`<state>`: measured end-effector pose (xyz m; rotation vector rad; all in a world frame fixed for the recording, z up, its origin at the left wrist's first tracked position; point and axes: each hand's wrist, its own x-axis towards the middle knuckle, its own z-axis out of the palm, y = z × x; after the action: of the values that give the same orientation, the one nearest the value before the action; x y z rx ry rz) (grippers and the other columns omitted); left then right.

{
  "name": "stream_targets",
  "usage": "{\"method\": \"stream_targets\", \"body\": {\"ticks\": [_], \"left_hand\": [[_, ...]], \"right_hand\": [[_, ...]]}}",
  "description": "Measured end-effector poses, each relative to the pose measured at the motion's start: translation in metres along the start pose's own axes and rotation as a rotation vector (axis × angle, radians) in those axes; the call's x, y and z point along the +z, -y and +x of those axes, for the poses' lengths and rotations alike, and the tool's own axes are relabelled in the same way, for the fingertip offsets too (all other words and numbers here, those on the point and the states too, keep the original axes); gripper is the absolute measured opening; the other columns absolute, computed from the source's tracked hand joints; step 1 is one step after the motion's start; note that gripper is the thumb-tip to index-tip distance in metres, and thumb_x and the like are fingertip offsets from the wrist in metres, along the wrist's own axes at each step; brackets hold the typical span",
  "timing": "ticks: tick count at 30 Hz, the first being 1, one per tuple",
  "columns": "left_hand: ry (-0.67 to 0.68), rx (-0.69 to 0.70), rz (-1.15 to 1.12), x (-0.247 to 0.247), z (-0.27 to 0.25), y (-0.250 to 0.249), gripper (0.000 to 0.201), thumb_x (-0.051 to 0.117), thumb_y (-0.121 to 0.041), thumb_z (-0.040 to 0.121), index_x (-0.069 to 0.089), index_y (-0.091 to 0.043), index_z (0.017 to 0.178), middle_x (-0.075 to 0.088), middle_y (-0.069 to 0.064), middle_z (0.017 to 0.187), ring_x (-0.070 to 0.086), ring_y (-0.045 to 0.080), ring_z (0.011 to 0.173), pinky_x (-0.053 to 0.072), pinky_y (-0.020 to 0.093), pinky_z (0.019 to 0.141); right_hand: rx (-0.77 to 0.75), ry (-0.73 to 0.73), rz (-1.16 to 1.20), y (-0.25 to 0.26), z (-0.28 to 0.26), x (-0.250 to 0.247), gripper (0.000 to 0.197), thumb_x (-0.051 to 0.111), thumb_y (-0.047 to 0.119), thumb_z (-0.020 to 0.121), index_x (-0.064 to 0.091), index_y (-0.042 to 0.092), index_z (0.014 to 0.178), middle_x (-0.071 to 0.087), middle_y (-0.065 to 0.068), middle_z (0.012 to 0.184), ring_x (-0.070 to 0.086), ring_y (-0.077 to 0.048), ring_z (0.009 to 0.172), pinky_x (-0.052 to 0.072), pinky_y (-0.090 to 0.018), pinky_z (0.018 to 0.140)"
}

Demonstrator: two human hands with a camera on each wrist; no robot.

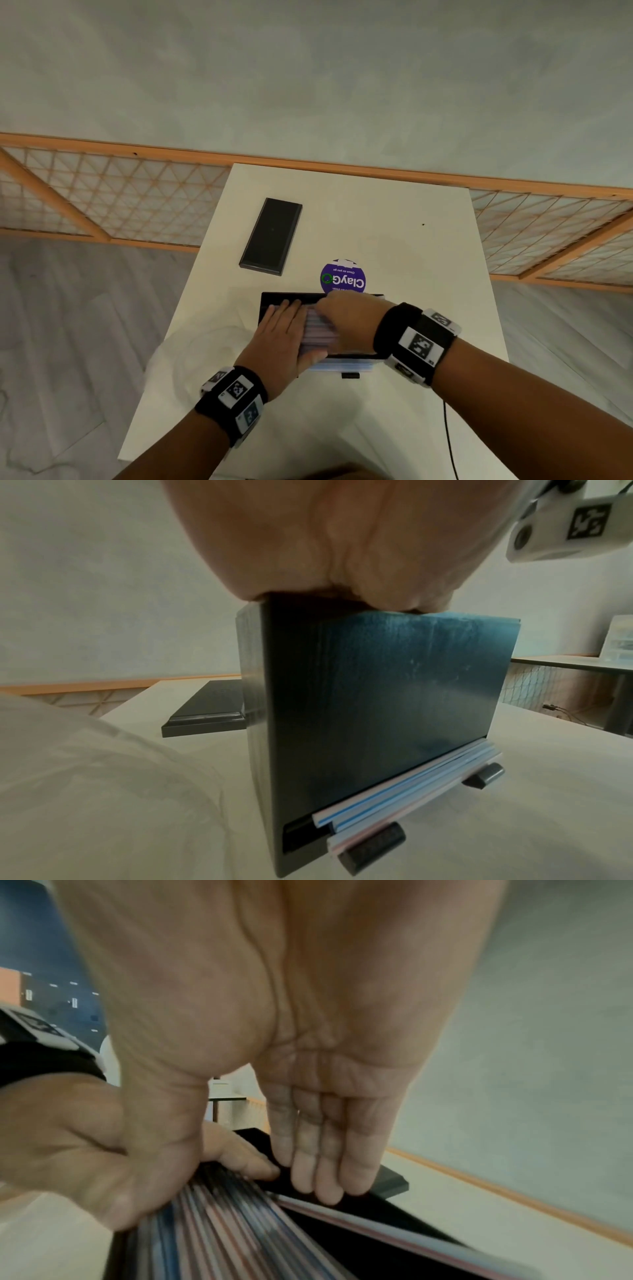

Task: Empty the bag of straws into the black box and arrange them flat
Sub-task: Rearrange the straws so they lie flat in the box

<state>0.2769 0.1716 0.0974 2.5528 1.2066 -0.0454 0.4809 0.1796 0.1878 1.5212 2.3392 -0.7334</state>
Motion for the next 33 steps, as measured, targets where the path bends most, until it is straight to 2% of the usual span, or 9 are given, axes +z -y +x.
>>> {"method": "stream_targets", "body": {"ticks": [3, 6, 8, 11, 15, 18, 23, 29, 33], "left_hand": [[-0.009, -0.006, -0.046, -0.004, 0.0, -0.002, 0.108, 0.012, -0.087, 0.087, 0.029, -0.009, 0.159, 0.034, 0.012, 0.164, 0.027, 0.027, 0.154, 0.003, 0.035, 0.126], [0.011, -0.014, -0.064, -0.004, 0.001, -0.003, 0.114, 0.003, -0.09, 0.082, 0.023, -0.01, 0.161, 0.027, 0.011, 0.167, 0.02, 0.024, 0.157, -0.001, 0.033, 0.126], [0.005, -0.02, -0.092, -0.003, 0.001, -0.003, 0.115, 0.003, -0.091, 0.082, 0.023, -0.009, 0.161, 0.026, 0.01, 0.168, 0.018, 0.024, 0.157, -0.003, 0.032, 0.125], [0.02, -0.031, -0.129, -0.003, 0.001, -0.002, 0.115, 0.007, -0.091, 0.081, 0.022, -0.011, 0.162, 0.024, 0.008, 0.169, 0.016, 0.023, 0.158, -0.005, 0.031, 0.125], [0.017, -0.061, -0.177, -0.008, 0.002, -0.004, 0.107, 0.025, -0.089, 0.085, 0.024, -0.013, 0.161, 0.026, 0.006, 0.168, 0.017, 0.021, 0.157, 0.003, 0.033, 0.127], [0.033, -0.092, -0.236, -0.016, 0.001, -0.007, 0.087, 0.044, -0.071, 0.095, 0.025, -0.016, 0.16, 0.025, 0.002, 0.168, 0.017, 0.019, 0.156, 0.016, 0.034, 0.128], [0.032, -0.092, -0.199, -0.022, -0.003, -0.009, 0.059, 0.041, -0.053, 0.105, 0.043, -0.016, 0.152, 0.047, 0.0, 0.154, 0.044, 0.016, 0.139, 0.035, 0.032, 0.119], [0.031, -0.171, -0.29, -0.021, -0.005, -0.019, 0.052, 0.044, -0.045, 0.105, 0.042, -0.019, 0.15, 0.044, -0.001, 0.155, 0.044, 0.017, 0.139, 0.04, 0.032, 0.117], [0.001, -0.18, -0.267, -0.031, 0.002, -0.018, 0.049, 0.05, -0.037, 0.105, 0.044, -0.018, 0.149, 0.043, 0.0, 0.155, 0.043, 0.019, 0.141, 0.039, 0.032, 0.116]], "right_hand": [[0.092, -0.053, -0.054, -0.009, -0.004, 0.004, 0.044, 0.066, 0.046, 0.09, 0.057, 0.015, 0.12, 0.061, -0.005, 0.116, 0.064, -0.025, 0.105, 0.054, -0.037, 0.086], [0.198, -0.008, -0.072, -0.01, 0.002, 0.016, 0.042, 0.063, 0.046, 0.091, 0.058, 0.014, 0.117, 0.065, -0.006, 0.114, 0.066, -0.026, 0.101, 0.049, -0.034, 0.077], [0.246, 0.044, -0.06, -0.009, 0.006, 0.022, 0.044, 0.062, 0.046, 0.092, 0.059, 0.012, 0.12, 0.066, -0.009, 0.116, 0.066, -0.028, 0.103, 0.052, -0.034, 0.08], [0.245, 0.083, 0.009, -0.009, 0.011, 0.025, 0.035, 0.062, 0.031, 0.095, 0.061, 0.01, 0.122, 0.068, -0.01, 0.118, 0.067, -0.029, 0.104, 0.054, -0.035, 0.085], [0.168, 0.029, 0.133, -0.011, 0.011, 0.02, 0.031, 0.066, 0.023, 0.088, 0.062, 0.016, 0.118, 0.069, -0.005, 0.112, 0.065, -0.026, 0.1, 0.054, -0.034, 0.083], [0.184, -0.059, 0.15, -0.021, 0.002, 0.014, 0.03, 0.068, 0.028, 0.087, 0.06, 0.017, 0.114, 0.066, -0.003, 0.109, 0.063, -0.024, 0.097, 0.044, -0.031, 0.075], [0.308, -0.063, 0.047, -0.035, -0.015, 0.009, 0.021, 0.058, 0.022, 0.097, 0.059, 0.012, 0.115, 0.066, -0.008, 0.114, 0.062, -0.025, 0.099, 0.042, -0.029, 0.077], [0.288, 0.001, 0.03, -0.027, -0.01, 0.027, 0.024, 0.055, 0.016, 0.102, 0.059, 0.006, 0.123, 0.068, -0.01, 0.122, 0.066, -0.027, 0.109, 0.053, -0.031, 0.09], [0.291, -0.082, 0.089, -0.027, -0.013, 0.024, 0.02, 0.051, 0.013, 0.1, 0.059, 0.008, 0.118, 0.067, -0.012, 0.119, 0.064, -0.028, 0.107, 0.043, -0.028, 0.081]]}}
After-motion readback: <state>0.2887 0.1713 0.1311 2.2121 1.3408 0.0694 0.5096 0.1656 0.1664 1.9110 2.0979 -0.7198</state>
